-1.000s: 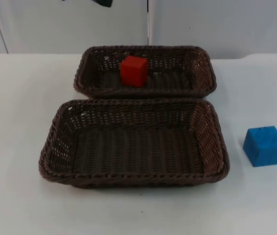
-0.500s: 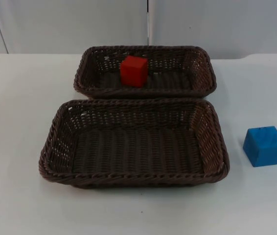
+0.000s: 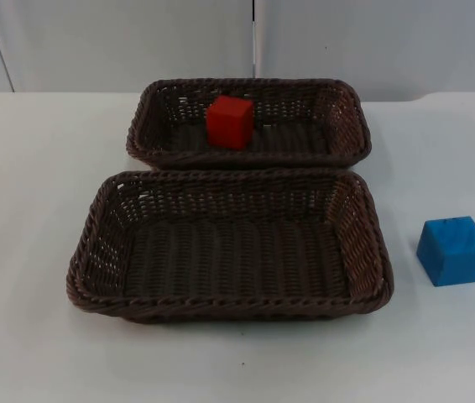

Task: Pick up one cube with the left hand and place it into the upper basket. Pick up one cube with the right hand and place it into the lower basket.

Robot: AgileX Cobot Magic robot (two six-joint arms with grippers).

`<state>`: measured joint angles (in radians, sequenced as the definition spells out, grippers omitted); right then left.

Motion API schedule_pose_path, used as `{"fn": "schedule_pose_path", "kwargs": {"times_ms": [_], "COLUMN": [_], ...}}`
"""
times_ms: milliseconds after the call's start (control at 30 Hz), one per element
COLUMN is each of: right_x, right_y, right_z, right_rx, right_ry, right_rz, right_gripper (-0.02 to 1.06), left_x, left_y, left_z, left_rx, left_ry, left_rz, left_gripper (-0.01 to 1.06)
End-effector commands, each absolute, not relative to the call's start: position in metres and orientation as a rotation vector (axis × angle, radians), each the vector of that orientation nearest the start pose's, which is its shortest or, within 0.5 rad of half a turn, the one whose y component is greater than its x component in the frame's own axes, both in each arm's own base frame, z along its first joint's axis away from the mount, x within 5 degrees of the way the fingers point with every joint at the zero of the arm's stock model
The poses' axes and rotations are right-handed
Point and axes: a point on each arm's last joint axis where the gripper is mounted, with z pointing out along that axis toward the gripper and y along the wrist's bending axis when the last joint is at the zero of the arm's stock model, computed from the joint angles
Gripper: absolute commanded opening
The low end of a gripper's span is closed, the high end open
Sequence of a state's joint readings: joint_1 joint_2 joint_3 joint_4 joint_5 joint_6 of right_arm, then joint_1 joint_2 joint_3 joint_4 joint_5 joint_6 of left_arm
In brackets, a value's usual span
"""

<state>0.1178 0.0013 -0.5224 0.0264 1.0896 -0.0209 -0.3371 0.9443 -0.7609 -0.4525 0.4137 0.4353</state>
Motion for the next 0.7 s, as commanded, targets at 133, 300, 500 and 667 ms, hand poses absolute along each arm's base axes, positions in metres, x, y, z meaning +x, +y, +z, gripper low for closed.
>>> {"fn": "schedule_pose_path", "kwargs": {"times_ms": [133, 300, 500, 667], "right_x": [-0.008, -0.008, -0.008, -0.008], "right_y": [0.001, 0.001, 0.001, 0.001], "right_z": [0.280, 0.280, 0.280, 0.280], "right_rx": [-0.149, -0.149, -0.149, -0.149], "right_ry": [2.043, 2.043, 2.043, 2.043], "right_rz": [0.082, 0.082, 0.082, 0.082], "right_gripper": [1.05, 1.05, 1.05, 1.05], "left_x": [0.148, 0.131, 0.114, 0.105], "left_y": [-0.070, -0.064, -0.058, -0.055], "left_z": [0.337, 0.332, 0.326, 0.330], "left_rx": [0.459, 0.430, 0.431, 0.422], "left_ry": [1.928, 1.916, 1.879, 1.848], "left_rz": [-0.399, -0.423, -0.417, -0.428], "left_gripper": [0.76, 0.76, 0.76, 0.76]}}
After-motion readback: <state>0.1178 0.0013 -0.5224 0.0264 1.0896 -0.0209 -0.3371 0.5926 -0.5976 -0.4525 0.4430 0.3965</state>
